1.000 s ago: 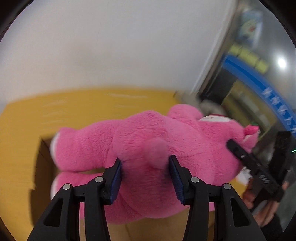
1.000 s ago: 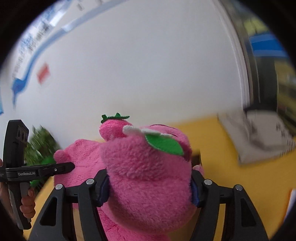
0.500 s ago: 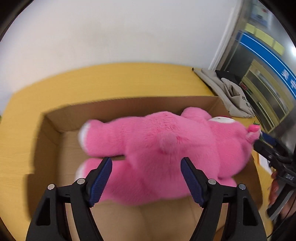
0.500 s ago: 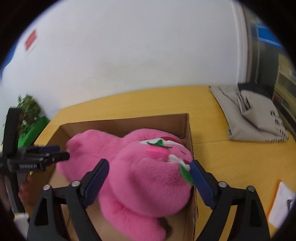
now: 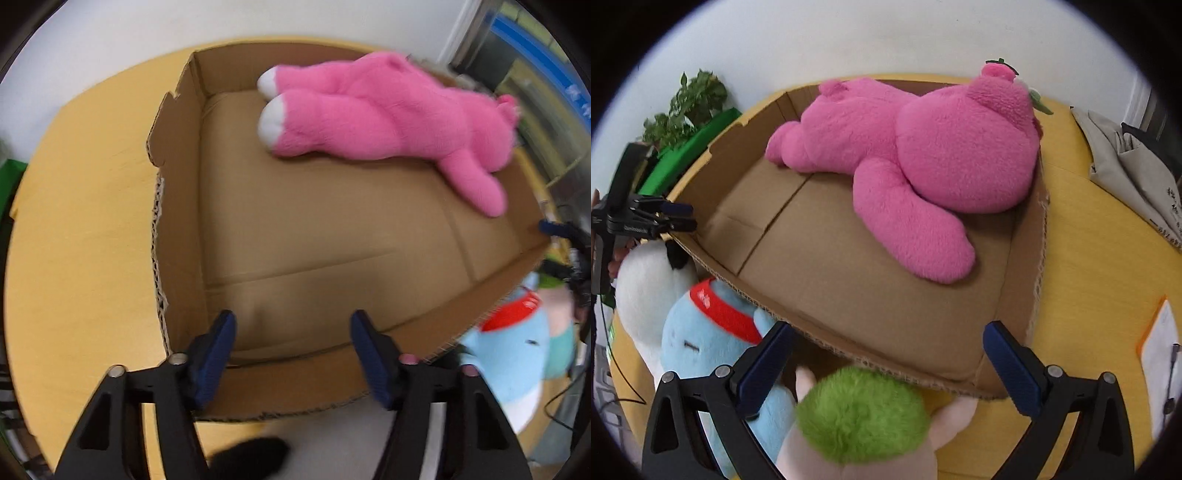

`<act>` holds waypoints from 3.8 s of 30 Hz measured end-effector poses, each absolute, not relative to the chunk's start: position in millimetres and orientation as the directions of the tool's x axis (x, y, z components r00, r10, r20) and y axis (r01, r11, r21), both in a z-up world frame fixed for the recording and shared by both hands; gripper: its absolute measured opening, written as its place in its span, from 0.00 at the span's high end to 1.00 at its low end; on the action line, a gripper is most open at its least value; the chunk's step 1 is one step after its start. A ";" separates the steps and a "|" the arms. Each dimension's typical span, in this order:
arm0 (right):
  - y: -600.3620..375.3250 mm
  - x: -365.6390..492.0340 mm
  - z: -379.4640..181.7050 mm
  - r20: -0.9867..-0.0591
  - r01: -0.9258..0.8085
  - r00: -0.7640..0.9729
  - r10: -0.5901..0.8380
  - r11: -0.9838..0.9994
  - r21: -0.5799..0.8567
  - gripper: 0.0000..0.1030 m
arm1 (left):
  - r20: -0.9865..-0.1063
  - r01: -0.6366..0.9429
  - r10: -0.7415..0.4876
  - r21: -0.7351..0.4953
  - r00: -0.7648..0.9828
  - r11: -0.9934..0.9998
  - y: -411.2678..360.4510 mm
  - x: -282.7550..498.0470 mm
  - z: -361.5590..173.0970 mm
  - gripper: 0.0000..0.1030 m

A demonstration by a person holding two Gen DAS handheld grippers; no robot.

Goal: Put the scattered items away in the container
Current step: 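Carry the pink bear over the cardboard box and lower it inside, then open both grippers and withdraw them from the box, then close the left gripper on the white plush while the right gripper grips it too, then lift the white plush with both grippers and lower it into the box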

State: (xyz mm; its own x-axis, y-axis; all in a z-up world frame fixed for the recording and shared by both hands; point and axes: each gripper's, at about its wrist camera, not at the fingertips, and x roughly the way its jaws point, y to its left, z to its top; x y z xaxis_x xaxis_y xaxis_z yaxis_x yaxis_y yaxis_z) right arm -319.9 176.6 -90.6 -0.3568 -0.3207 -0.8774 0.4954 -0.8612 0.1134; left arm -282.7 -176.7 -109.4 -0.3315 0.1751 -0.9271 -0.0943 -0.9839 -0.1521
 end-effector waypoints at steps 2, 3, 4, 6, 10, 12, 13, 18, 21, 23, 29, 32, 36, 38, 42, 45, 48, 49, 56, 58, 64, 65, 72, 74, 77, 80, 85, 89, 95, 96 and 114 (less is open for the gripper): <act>176.0 -308.8 -92.3 -0.884 0.501 -0.359 -0.298 -0.861 0.087 0.01 | -0.925 -0.076 0.192 -0.176 -0.328 -0.981 -178.4 -272.3 -108.3 0.38; 176.4 -303.5 -92.3 -0.884 0.504 -0.372 -0.285 -0.861 0.066 0.01 | -0.925 -0.079 0.192 -0.176 -0.329 -0.981 -177.1 -265.8 -108.5 0.37; 177.8 -298.9 -91.5 -0.881 0.499 -0.379 -0.283 -0.864 0.063 0.01 | -0.924 -0.079 0.190 -0.174 -0.330 -0.982 -176.1 -260.7 -108.1 0.37; 183.6 -290.6 -86.1 -0.868 0.478 -0.394 -0.304 -0.874 0.089 0.01 | -0.924 -0.063 0.173 -0.161 -0.341 -0.985 -176.7 -254.4 -105.0 0.36; 191.0 -248.0 -38.6 -0.752 0.428 -0.571 -0.329 -0.901 0.070 0.01 | -0.878 -0.024 0.116 -0.118 -0.465 -0.993 -181.3 -232.5 -70.6 0.34; 193.8 -207.8 -2.5 -0.652 0.417 -0.666 -0.361 -0.906 0.076 0.01 | -0.819 -0.022 0.090 -0.094 -0.566 -0.995 -178.3 -203.9 -37.4 0.18; 193.8 -194.5 6.9 -0.621 0.418 -0.687 -0.377 -0.904 0.088 0.01 | -0.785 -0.024 0.074 -0.076 -0.615 -0.997 -174.1 -188.2 -21.7 0.06; 182.2 -123.2 29.4 -0.542 0.390 -0.750 -0.378 -0.916 0.099 0.01 | -0.624 -0.023 0.040 -0.035 -0.780 -0.999 -132.2 -102.3 27.0 0.00; 180.6 -99.8 23.1 -0.535 0.335 -0.778 -0.329 -0.938 0.091 0.01 | -0.595 -0.017 0.061 -0.079 -0.801 -0.997 -111.1 -67.3 29.4 0.00; 178.2 -86.3 19.0 -0.537 0.305 -0.788 -0.300 -0.949 0.083 0.01 | -0.585 -0.020 0.083 -0.115 -0.807 -0.993 -96.1 -47.6 27.3 0.00; 171.1 -47.4 22.9 -0.524 0.289 -0.816 -0.244 -0.957 -0.006 0.01 | -0.560 -0.011 0.072 -0.111 -0.825 -0.994 -70.3 -10.6 26.1 0.00; 168.4 -34.5 27.2 -0.513 0.308 -0.818 -0.261 -0.951 -0.007 0.01 | -0.557 -0.008 0.096 -0.158 -0.825 -0.987 -70.0 -1.9 23.4 0.00; 165.1 -21.1 30.7 -0.505 0.312 -0.824 -0.257 -0.950 -0.024 0.01 | -0.564 0.003 0.097 -0.175 -0.820 -0.985 -73.0 6.4 18.9 0.00; 165.6 -18.1 31.2 -0.505 0.309 -0.824 -0.257 -0.951 -0.020 0.01 | -0.565 0.016 0.095 -0.188 -0.820 -0.982 -77.2 9.2 17.7 0.00; 164.3 -18.0 29.8 -0.514 0.296 -0.823 -0.242 -0.955 -0.025 0.01 | -0.564 0.018 0.102 -0.204 -0.819 -0.979 -82.1 11.9 17.4 0.00; 162.8 -19.4 27.6 -0.520 0.291 -0.821 -0.236 -0.956 -0.026 0.01 | -0.569 0.016 0.107 -0.206 -0.816 -0.978 -82.2 11.0 16.2 0.00; 161.5 -20.9 26.5 -0.522 0.292 -0.820 -0.236 -0.956 -0.026 0.01 | -0.575 0.006 0.114 -0.202 -0.810 -0.979 -80.8 8.7 14.5 0.00; 160.9 -21.4 26.1 -0.522 0.291 -0.820 -0.234 -0.956 -0.028 0.01 | -0.576 0.004 0.114 -0.201 -0.810 -0.980 -80.3 8.0 14.2 0.00; 158.7 -23.6 22.7 -0.531 0.286 -0.816 -0.227 -0.958 -0.030 0.01 | -0.577 -0.001 0.117 -0.198 -0.808 -0.980 -80.4 3.7 13.9 0.00; 157.9 -23.8 21.9 -0.535 0.288 -0.814 -0.226 -0.957 -0.034 0.01 | -0.579 0.000 0.120 -0.203 -0.806 -0.979 -82.0 2.4 13.3 0.00; 153.3 -25.6 17.0 -0.548 0.298 -0.804 -0.232 -0.954 -0.033 0.01 | -0.586 0.002 0.137 -0.229 -0.799 -0.973 -90.1 -0.6 10.0 0.00; 151.8 -25.8 15.6 -0.551 0.303 -0.801 -0.235 -0.952 -0.034 0.01 | -0.587 -0.001 0.144 -0.238 -0.797 -0.971 -92.0 -0.6 8.9 0.00; 133.7 -26.4 2.3 -0.568 0.403 -0.745 -0.351 -0.915 0.037 0.01 | -0.594 -0.019 0.178 -0.264 -0.785 -0.964 -113.0 -9.0 -1.0 0.00; 117.9 -26.2 -5.0 -0.571 0.469 -0.696 -0.435 -0.878 0.097 0.01 | -0.604 -0.025 0.187 -0.267 -0.775 -0.963 -123.6 -17.0 -7.6 0.00; 85.0 -24.2 -18.9 -0.589 0.547 -0.630 -0.506 -0.827 0.126 0.01 | -0.642 0.008 0.180 -0.278 -0.746 -0.961 -142.6 -30.9 -22.6 0.00; 52.6 -23.9 -32.2 -0.601 0.599 -0.585 -0.545 -0.790 0.134 0.01 | -0.656 0.012 0.190 -0.290 -0.730 -0.957 -159.0 -44.8 -35.9 0.00; 4.2 -36.2 -60.0 -0.633 0.636 -0.490 -0.599 -0.742 0.211 0.01 | -0.712 0.008 0.218 -0.300 -0.668 -0.954 -175.4 -79.1 -67.7 0.00; -28.0 -55.5 -90.4 -0.677 0.622 -0.453 -0.581 -0.749 0.227 0.01 | -0.735 0.005 0.276 -0.356 -0.619 -0.935 -190.3 -101.0 -94.1 0.00; -52.9 -76.4 -125.6 -0.739 0.577 -0.424 -0.524 -0.785 0.225 0.26 | -0.729 -0.063 0.331 -0.370 -0.598 -0.927 -190.7 -104.3 -96.0 0.05; -53.5 -75.2 -126.3 -0.736 0.575 -0.430 -0.524 -0.787 0.225 0.27 | -0.727 -0.067 0.340 -0.377 -0.597 -0.924 -190.8 -102.3 -95.6 0.08; -10.3 -37.8 -56.6 -0.548 0.611 -0.541 -0.638 -0.746 0.265 0.48 | -0.590 -0.185 0.354 -0.329 -0.725 -0.926 -147.4 -45.8 -5.7 0.22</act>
State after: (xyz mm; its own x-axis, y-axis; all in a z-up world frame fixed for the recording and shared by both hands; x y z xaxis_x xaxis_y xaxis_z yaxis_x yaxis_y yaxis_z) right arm -37.8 -10.3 -56.6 -0.5411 -0.6378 -0.5480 0.6108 -0.7460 0.2652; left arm -45.8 -147.4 -5.7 -0.7254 0.3544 -0.5901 -0.1851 -0.9261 -0.3288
